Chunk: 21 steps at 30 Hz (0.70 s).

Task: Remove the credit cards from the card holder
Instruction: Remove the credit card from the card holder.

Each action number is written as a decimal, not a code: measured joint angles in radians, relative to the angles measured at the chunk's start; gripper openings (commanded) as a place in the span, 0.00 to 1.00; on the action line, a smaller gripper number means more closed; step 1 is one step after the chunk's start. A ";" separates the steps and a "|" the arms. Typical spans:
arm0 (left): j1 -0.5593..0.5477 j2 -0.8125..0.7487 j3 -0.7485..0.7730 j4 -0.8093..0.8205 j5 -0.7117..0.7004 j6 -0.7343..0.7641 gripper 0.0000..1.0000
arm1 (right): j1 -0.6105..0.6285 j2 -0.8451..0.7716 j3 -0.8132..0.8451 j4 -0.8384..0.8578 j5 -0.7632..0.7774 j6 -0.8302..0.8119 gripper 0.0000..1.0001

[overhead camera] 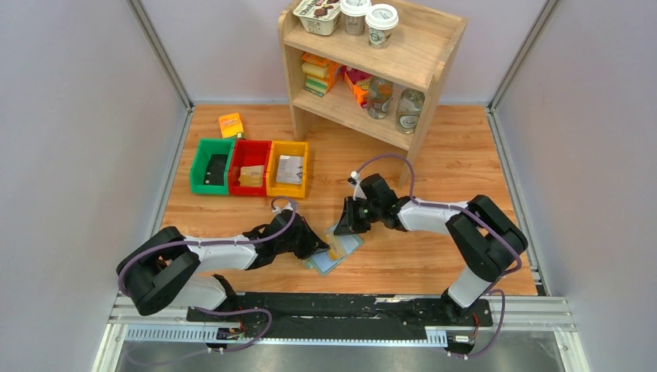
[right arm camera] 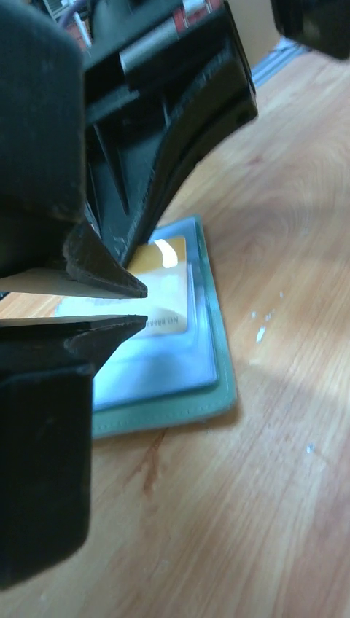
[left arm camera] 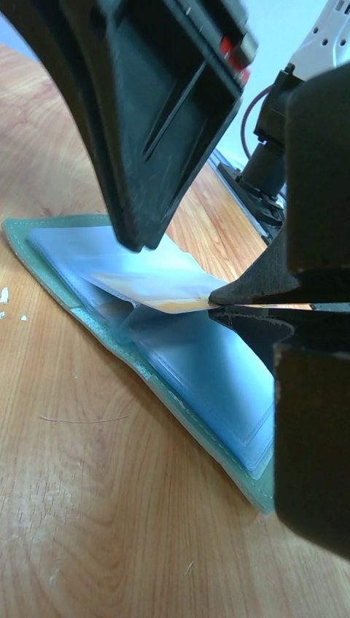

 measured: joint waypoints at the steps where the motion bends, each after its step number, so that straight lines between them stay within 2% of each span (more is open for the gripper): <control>1: 0.000 0.000 0.000 0.000 0.000 0.000 0.00 | 0.000 0.015 0.000 -0.001 0.005 0.003 0.14; 6: 0.005 -0.001 -0.001 -0.006 0.001 -0.006 0.00 | -0.014 0.080 0.000 -0.009 0.027 0.043 0.11; 16: 0.008 -0.113 -0.115 -0.002 -0.006 -0.125 0.00 | -0.065 0.084 -0.017 0.000 0.011 0.154 0.11; 21: 0.009 -0.165 -0.126 -0.027 -0.016 -0.140 0.00 | -0.088 0.071 -0.043 0.018 0.006 0.185 0.11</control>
